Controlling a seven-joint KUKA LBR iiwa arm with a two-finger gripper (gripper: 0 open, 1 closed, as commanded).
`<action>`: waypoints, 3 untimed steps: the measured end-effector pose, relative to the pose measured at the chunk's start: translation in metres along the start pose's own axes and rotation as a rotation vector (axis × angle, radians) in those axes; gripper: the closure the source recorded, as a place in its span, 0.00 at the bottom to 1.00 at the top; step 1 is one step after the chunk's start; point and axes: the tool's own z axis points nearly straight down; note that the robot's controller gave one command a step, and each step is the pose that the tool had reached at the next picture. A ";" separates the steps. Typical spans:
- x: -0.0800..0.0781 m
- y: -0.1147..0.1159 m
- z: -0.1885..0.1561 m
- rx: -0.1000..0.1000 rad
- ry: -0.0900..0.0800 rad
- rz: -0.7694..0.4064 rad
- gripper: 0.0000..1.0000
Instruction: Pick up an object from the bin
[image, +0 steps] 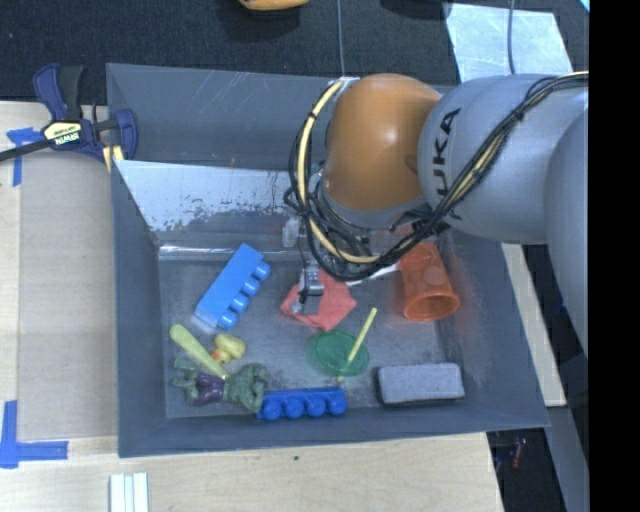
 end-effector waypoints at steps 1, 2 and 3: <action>-0.002 0.000 -0.005 -0.001 -0.008 0.002 0.00; 0.005 -0.062 0.052 -0.002 -0.010 0.046 0.00; 0.011 -0.075 0.067 0.000 -0.014 0.033 0.00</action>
Offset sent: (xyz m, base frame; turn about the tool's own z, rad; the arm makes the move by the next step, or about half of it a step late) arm -0.0058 -0.0639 -0.0539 0.0486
